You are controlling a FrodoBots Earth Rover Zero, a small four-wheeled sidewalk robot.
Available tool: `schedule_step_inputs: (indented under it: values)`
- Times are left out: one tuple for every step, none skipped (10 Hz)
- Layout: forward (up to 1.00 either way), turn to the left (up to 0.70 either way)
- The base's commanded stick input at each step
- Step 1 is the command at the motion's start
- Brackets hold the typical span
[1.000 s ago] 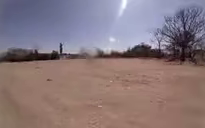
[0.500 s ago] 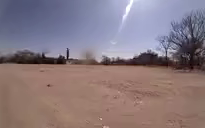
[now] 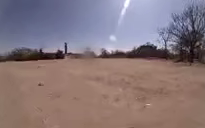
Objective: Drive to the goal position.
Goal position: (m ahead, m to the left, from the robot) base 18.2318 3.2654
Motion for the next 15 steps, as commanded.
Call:
schedule_step_inputs:
  values:
    - [0.7, 0.0]
    - [0.7, 0.0]
    - [0.7, 0.0]
    - [0.7, 0.0]
    - [0.7, 0.0]
    - [0.7, 0.0]
    - [0.7, 0.0]
    - [0.7, 0.0]
    - [0.7, 0.0]
    - [0.7, 0.0]
    - [0.7, 0.0]
    - [0.7, 0.0]
    - [0.7, 0.0]
    - [0.7, 0.0]
    - [0.7, 0.0]
